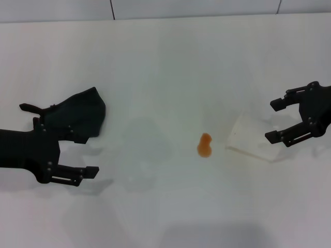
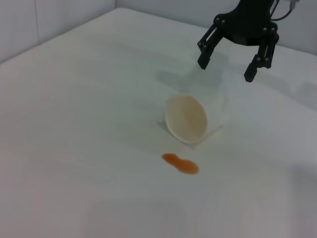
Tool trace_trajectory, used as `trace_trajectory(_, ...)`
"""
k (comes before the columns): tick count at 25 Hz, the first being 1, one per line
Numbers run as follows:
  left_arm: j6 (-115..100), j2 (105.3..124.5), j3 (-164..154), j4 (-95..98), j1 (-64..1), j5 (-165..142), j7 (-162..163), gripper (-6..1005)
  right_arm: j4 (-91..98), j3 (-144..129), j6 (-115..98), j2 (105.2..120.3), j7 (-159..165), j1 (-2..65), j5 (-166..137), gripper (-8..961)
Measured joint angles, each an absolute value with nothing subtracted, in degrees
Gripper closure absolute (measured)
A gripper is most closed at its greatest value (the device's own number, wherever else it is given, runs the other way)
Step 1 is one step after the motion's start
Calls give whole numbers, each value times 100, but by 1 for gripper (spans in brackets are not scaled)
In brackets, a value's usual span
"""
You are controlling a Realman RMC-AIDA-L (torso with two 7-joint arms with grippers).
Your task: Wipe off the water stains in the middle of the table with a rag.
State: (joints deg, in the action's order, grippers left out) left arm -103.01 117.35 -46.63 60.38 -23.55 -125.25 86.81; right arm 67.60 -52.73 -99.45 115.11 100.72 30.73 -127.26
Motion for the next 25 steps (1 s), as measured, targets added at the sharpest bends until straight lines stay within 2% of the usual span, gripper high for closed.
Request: trace_trajectory(25,-10293,11750,-4652,6038,-2359,-12523,8659,149,6811,-5279,-9980,11513,10117,3061,-12744,83)
